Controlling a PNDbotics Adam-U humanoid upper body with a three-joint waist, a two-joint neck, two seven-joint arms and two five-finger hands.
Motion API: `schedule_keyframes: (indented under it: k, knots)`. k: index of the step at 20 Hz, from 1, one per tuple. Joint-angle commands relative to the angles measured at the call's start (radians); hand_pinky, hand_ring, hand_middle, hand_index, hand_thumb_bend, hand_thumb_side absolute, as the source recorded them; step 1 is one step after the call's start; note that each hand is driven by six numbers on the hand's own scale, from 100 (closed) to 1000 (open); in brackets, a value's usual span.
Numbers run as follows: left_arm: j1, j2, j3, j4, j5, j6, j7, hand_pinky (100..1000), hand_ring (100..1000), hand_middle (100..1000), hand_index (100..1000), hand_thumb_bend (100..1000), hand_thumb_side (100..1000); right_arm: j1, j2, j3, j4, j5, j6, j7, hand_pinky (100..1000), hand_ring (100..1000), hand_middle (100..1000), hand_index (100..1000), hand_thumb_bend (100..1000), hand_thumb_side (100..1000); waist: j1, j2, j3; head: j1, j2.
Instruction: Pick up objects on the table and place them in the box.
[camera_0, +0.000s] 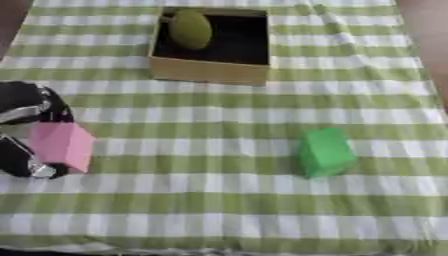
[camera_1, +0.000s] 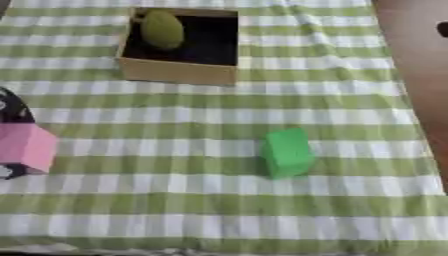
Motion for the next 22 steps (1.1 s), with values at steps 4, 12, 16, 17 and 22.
schedule_keyframes:
  k: [4, 12, 16, 17, 22]
  knots:
    - [-0.236, -0.031, -0.024, -0.020, 0.052, -0.011, -0.010, 650, 578, 482, 640, 134, 100, -0.011, -0.050, 0.001, -0.015, 0.000, -0.001, 0.003, 994, 815, 585, 846, 100, 581, 0.019, -0.038, -0.007, -0.027, 0.005]
    - [-0.607, -0.295, -0.138, 0.224, 0.024, -0.024, -0.075, 651, 581, 484, 647, 100, 100, -0.033, -0.059, 0.018, -0.015, -0.008, 0.005, 0.022, 994, 815, 587, 846, 100, 596, 0.038, -0.039, -0.038, -0.012, 0.005]
    - [-0.700, -0.407, -0.141, 0.392, -0.032, -0.062, -0.037, 645, 580, 483, 649, 100, 105, -0.058, -0.066, 0.026, -0.015, -0.016, -0.001, 0.029, 993, 816, 587, 845, 100, 578, 0.042, -0.028, -0.059, 0.006, -0.007]
    - [-0.722, -0.434, -0.139, 0.430, -0.043, -0.072, -0.025, 644, 579, 483, 649, 100, 105, -0.065, -0.069, 0.028, -0.015, -0.018, -0.005, 0.031, 993, 816, 587, 845, 100, 577, 0.043, -0.022, -0.066, 0.012, -0.015]
    - [-0.807, -0.541, -0.124, 0.596, -0.126, -0.116, 0.037, 652, 583, 486, 651, 100, 100, -0.087, -0.074, 0.032, -0.015, -0.021, -0.014, 0.036, 993, 816, 587, 845, 100, 578, 0.047, 0.004, -0.090, 0.039, -0.046]
